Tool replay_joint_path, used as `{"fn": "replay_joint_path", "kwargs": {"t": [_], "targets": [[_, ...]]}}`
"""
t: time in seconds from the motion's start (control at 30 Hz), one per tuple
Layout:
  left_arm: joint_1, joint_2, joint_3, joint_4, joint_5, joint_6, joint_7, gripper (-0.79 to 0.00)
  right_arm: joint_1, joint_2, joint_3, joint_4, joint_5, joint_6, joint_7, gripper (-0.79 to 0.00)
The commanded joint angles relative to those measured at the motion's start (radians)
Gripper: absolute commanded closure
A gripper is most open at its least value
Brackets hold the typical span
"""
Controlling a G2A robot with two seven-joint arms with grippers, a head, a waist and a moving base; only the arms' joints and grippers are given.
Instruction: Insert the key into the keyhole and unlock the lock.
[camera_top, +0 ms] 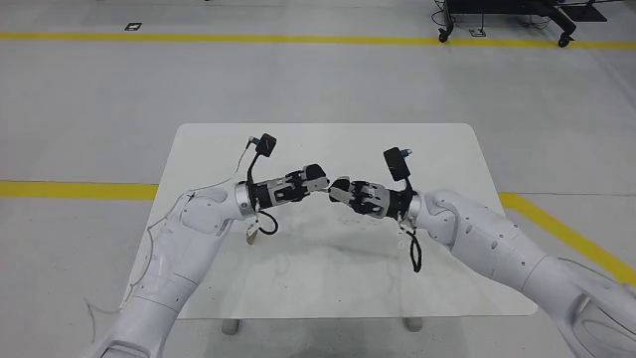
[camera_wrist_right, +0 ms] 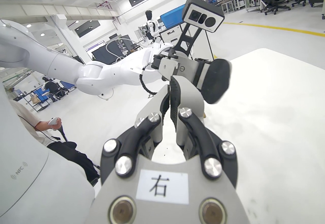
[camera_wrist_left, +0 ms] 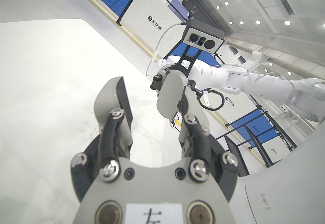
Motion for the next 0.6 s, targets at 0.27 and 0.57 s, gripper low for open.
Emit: {"fn": "replay_joint_path", "kwargs": {"t": [0.27, 0.57], "targets": [[-0.017, 0.007, 0.028, 0.019, -0.058, -0.046, -0.053, -0.262, -0.019, 0.009, 0.027, 0.005, 0.087, 0.000, 0.065, 0.000], [-0.018, 0.016, 0.053, 0.019, -0.077, -0.061, -0.056, -0.203, -0.029, 0.009, 0.046, -0.001, 0.131, 0.000, 0.136, 0.000]]}}
